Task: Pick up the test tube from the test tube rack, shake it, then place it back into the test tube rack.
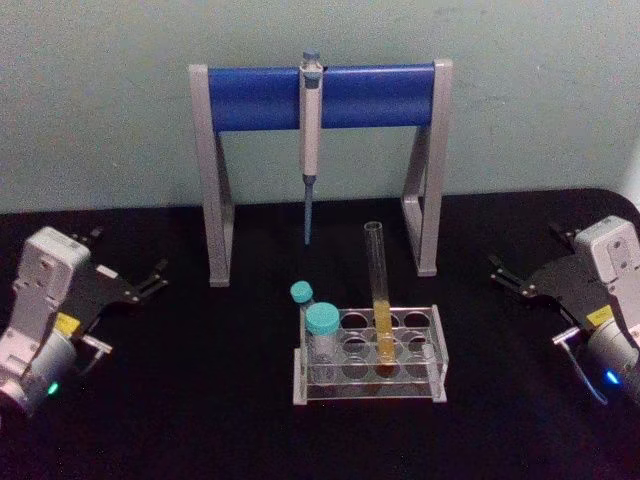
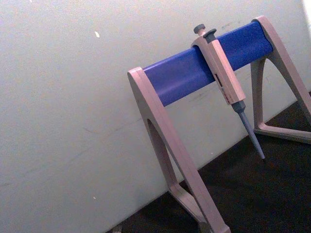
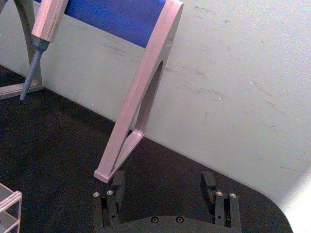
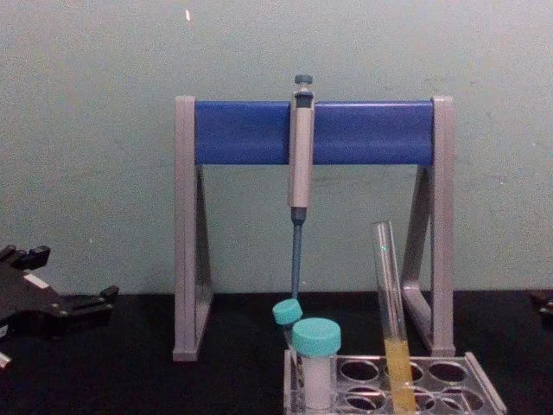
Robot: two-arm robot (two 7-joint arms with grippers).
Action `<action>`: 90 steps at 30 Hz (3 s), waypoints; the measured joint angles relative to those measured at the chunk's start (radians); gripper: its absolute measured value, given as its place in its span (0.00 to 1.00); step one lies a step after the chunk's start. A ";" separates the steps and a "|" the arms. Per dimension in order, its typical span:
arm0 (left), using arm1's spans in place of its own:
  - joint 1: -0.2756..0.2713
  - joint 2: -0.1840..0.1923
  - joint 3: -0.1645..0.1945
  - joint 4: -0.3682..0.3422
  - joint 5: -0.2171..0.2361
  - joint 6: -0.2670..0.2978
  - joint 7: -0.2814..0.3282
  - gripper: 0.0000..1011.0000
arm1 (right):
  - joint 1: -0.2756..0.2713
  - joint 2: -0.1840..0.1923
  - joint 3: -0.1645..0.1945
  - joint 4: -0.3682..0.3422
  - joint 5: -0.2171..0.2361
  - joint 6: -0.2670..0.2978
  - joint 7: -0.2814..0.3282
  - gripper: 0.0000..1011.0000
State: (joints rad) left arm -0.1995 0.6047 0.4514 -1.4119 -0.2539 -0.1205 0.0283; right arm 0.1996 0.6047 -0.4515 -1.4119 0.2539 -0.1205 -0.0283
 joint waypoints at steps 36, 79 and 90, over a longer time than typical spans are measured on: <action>0.000 0.000 0.000 0.000 0.000 0.000 0.000 1.00 | 0.000 0.000 0.000 0.000 0.000 0.000 0.000 0.99; 0.000 0.000 0.000 0.000 0.000 0.000 0.000 1.00 | -0.083 0.010 0.058 -0.123 0.059 0.084 0.114 0.99; 0.000 0.000 0.000 0.000 0.000 0.000 0.000 1.00 | -0.123 0.019 0.090 -0.225 0.164 0.177 0.238 0.99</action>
State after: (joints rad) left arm -0.1995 0.6047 0.4514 -1.4119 -0.2539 -0.1205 0.0283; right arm 0.0763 0.6233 -0.3614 -1.6364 0.4183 0.0564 0.2093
